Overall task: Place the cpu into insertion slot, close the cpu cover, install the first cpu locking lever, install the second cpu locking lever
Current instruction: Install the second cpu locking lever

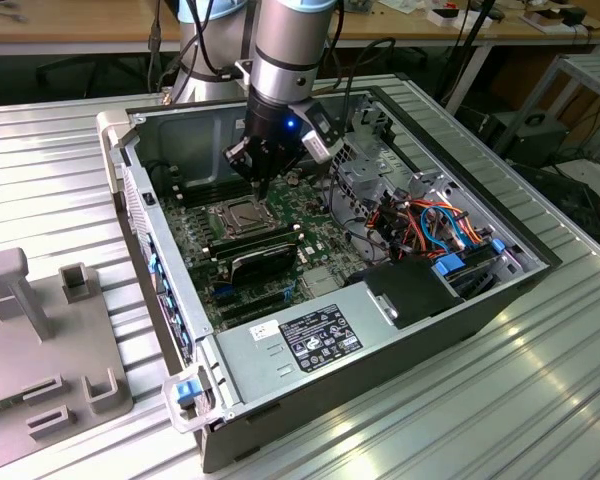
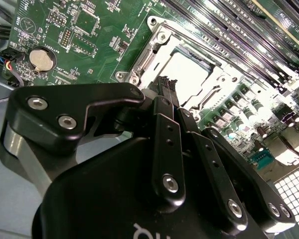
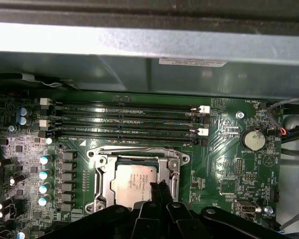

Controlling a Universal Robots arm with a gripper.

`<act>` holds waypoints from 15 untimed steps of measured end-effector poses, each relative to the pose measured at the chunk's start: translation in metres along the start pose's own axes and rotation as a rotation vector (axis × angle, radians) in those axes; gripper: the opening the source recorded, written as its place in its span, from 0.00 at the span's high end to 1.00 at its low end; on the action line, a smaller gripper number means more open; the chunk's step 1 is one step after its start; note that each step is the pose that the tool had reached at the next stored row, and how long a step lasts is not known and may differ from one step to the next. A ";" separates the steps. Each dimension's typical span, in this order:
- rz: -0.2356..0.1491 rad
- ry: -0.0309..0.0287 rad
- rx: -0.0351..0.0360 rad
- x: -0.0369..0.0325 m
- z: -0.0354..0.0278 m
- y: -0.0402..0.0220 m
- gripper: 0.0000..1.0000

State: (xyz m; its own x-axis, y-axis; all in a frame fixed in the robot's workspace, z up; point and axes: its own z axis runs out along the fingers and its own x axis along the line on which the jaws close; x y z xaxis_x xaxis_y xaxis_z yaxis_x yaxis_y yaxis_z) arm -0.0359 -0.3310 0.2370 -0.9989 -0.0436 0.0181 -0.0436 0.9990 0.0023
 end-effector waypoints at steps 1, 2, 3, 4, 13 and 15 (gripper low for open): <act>0.000 0.0000 0.0000 0.0000 0.0000 -0.0003 0.89; 0.000 0.0000 0.0001 0.0000 0.0000 -0.0010 0.89; 0.000 0.0000 0.0000 0.0000 0.0000 -0.0015 0.89; 0.000 0.0000 0.0000 0.0001 0.0000 -0.0024 0.89; 0.000 0.0000 0.0000 0.0002 0.0000 -0.0046 0.89; 0.000 0.0000 0.0000 0.0002 0.0000 -0.0046 0.89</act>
State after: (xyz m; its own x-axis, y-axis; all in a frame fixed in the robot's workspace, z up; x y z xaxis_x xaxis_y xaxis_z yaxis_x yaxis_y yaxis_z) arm -0.0358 -0.3356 0.2370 -0.9989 -0.0437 0.0180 -0.0437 0.9990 0.0023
